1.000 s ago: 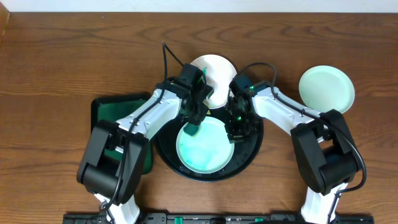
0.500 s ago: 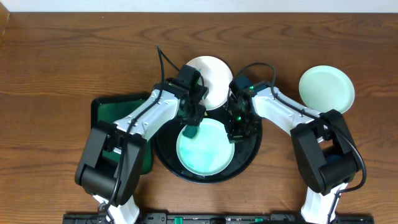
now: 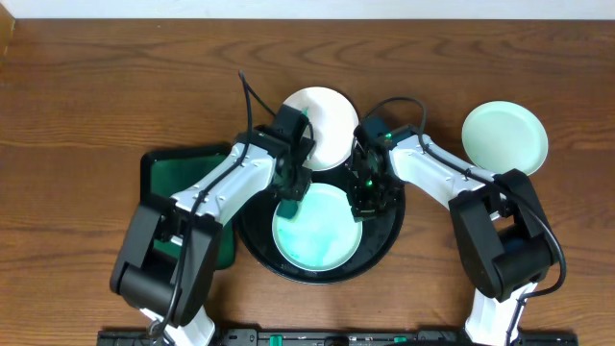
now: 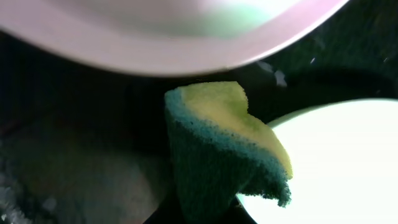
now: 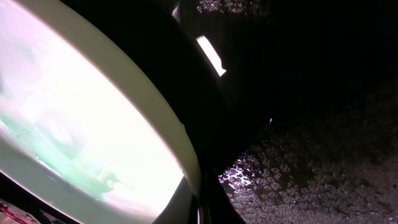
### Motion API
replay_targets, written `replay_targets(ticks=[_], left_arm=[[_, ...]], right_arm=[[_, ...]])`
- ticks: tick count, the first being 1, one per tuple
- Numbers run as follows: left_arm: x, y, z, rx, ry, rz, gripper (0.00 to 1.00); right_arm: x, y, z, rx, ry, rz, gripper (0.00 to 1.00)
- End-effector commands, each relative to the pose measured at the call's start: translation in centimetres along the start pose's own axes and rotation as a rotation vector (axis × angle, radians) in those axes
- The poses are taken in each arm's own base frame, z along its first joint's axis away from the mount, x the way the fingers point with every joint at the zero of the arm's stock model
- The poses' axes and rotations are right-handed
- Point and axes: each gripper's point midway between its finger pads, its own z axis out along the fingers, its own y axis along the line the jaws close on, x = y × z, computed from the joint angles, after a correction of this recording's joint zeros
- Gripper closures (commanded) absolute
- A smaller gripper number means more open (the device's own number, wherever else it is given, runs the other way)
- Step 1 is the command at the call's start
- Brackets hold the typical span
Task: Clean dirty plates on tray and stack at the side
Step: 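Scrub the lower part of the bottom plate with the left sponge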
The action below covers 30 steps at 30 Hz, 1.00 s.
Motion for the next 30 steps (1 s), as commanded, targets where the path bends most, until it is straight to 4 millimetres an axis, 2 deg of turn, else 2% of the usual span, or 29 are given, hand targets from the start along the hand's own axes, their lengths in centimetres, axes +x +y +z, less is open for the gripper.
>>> replay_targets(ticks=[1,5,8,15,18,23,30], left_arm=[[3.9,2.3,1.2,-0.116,0.118,0.028,0.93],[3.1,1.1,-0.5,-0.108,0.059,0.078,0.93],[2.9,0.3,-0.9,-0.093,0.044,0.095,0.93],[3.6,-1.1,0.2,-0.064,0.040,0.131,0.93],[3.8,-2.4,1.1,-0.002,0.020,0.146,0.93],[5.4,-4.8,2.4,0.076,0.037,0.176,0.93],[7.2,-7.6,2.9,0.097,0.072,0.267,0.93]], right_arm=[[0.5,-0.6,0.7,0.035,0.022,0.002,0.98],[0.5,-0.6,0.6,0.035,0.022,0.002,0.99],[0.5,-0.6,0.7,0.035,0.022,0.002,0.99],[0.5,-0.6,0.7,0.035,0.022,-0.007,0.98],[0.6,-0.6,0.6,0.035,0.025,-0.013,0.98],[0.7,-0.7,0.6,0.037,0.030,-0.018,0.98],[0.7,-0.7,0.6,0.037,0.032,-0.017,0.98]])
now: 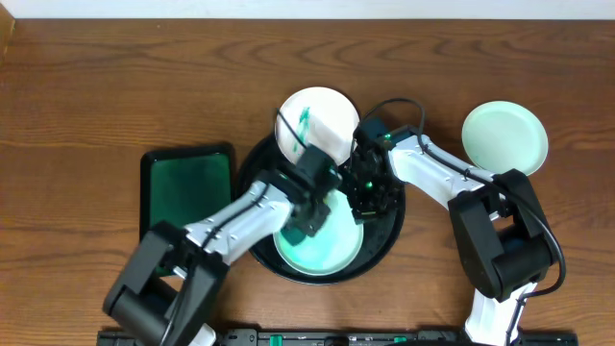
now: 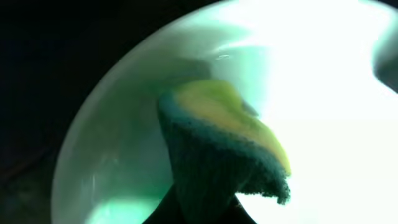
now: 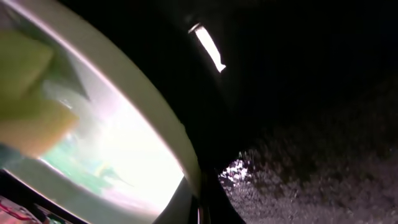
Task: Clean dirty plates on tray and stack at the side
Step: 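Scrub the lower part of the bottom plate with the left sponge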
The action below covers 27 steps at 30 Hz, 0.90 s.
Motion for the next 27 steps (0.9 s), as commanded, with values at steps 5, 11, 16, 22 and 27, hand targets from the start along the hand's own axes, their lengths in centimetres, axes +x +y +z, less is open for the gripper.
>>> replay_targets(ticks=[5,11,16,22,27], left_arm=[[3.9,-2.3,1.5,0.080,0.133,0.012,0.93],[4.6,-1.7,1.3,0.076,0.162,-0.020,0.93],[4.8,-2.8,0.2,0.138,0.163,-0.024,0.92],[2.9,-4.9,-3.4,0.245,0.036,-0.005,0.93],[1.4,-5.5,-4.7,0.277,-0.047,0.013,0.93]], right_arm=[[0.4,-0.6,0.6,0.031,0.022,-0.001,0.99],[0.4,-0.6,0.6,0.031,0.021,-0.001,0.99],[0.4,-0.6,0.6,0.031,0.020,-0.002,0.99],[0.3,-0.6,0.6,0.030,0.018,-0.002,0.99],[0.3,-0.6,0.6,0.030,0.017,-0.002,0.99]])
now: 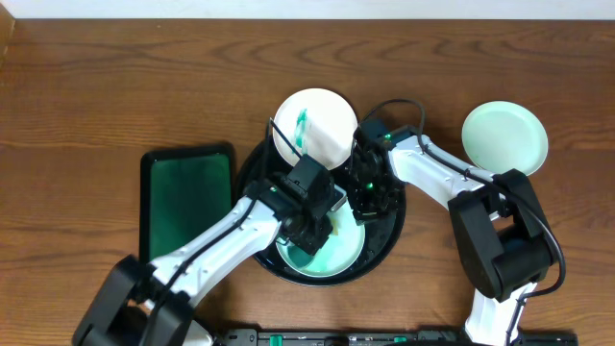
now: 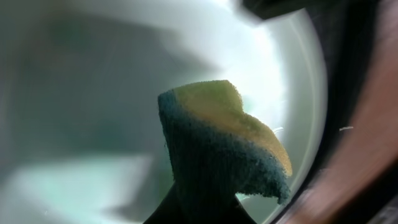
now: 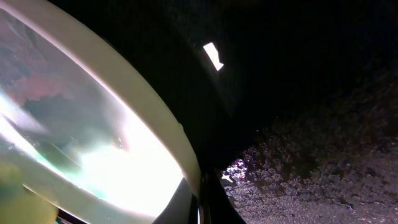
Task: Clean dirty plates on tray and stack at the side
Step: 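Scrub the lower part of the bottom plate with the left sponge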
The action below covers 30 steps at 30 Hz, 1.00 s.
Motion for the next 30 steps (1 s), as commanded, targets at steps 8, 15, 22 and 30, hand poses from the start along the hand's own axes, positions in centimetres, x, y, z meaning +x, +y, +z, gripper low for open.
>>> replay_targets(ticks=[8,15,22,30], left_arm=[[-1.8,-0.3,1.2,0.044,-0.053,0.007,0.93],[-0.9,-0.4,3.7,0.098,0.017,-0.024,0.93],[1.0,4.8,5.3,-0.117,0.099,-0.168,0.93],[2.8,11.5,3.4,-0.262,0.097,-0.488,0.93]], right_arm=[[0.2,-0.5,0.6,0.025,0.013,0.004,0.99],[0.2,-0.5,0.6,0.025,0.013,0.007,0.99],[0.3,-0.5,0.6,0.026,0.016,0.009,0.99],[0.2,-0.5,0.6,0.025,0.013,0.008,0.99]])
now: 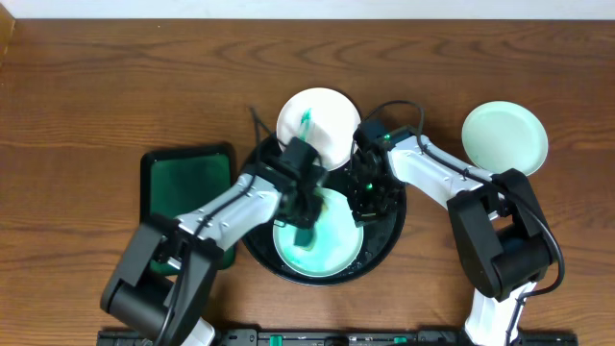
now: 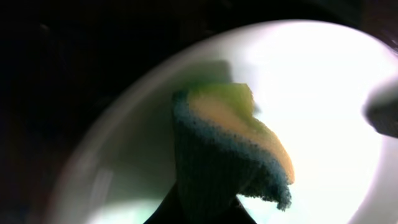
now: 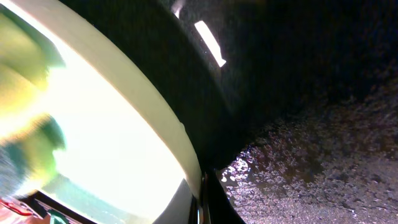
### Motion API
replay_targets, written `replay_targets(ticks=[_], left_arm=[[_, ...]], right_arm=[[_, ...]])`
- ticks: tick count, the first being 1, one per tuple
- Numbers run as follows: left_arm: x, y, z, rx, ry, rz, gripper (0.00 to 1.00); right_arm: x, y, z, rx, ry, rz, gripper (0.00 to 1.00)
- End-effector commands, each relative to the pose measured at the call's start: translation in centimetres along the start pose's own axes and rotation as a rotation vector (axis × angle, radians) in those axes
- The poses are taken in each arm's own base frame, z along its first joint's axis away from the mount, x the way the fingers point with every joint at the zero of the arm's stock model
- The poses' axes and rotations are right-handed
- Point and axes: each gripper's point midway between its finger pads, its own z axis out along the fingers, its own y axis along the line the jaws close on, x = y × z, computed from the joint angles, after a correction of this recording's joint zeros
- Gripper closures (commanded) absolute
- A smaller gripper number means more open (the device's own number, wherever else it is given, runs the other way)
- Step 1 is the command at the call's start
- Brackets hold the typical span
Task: Clean dirty plates on tray and stack at the side
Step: 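Scrub the lower part of the bottom plate with the left sponge, then retract the left arm and lift the bottom plate with the right gripper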
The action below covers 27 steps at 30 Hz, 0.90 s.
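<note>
A mint plate [image 1: 332, 248] lies in the round black tray [image 1: 258, 245], with a green smear near its middle. My left gripper [image 1: 305, 213] is shut on a yellow-and-green sponge [image 2: 230, 146], which presses on the plate's left half [image 2: 311, 93]. My right gripper [image 1: 365, 200] is shut on the plate's right rim [image 3: 163, 118], pinching it at the bottom of the right wrist view [image 3: 202, 190]. The sponge [image 3: 25, 134] shows blurred in that view. A white plate [image 1: 322, 123] with a green streak rests on the tray's back edge.
A clean mint plate [image 1: 504, 137] sits on the wooden table at the right. A black rectangular dish with a green inside [image 1: 184, 178] stands left of the tray. Both arms cross over the tray.
My left gripper and the sponge have shifted from the plate's right part, close to the right gripper, to its left middle. The right gripper still holds the rim in the same place.
The sponge was first over the tray between the white plate and the mint plate. Then it was on the mint plate's back part, later near its right front rim, now at its left middle. The right gripper stayed shut on the rim throughout.
</note>
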Motion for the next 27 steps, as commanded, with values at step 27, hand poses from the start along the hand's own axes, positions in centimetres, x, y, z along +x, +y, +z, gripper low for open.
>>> replay_targets(ticks=[27], left_arm=[[2.6,9.1,-12.4,-0.305,-0.119,-0.411,0.92]], right_arm=[[-2.5,1.4,0.2,-0.057,-0.096,-0.087,0.99]])
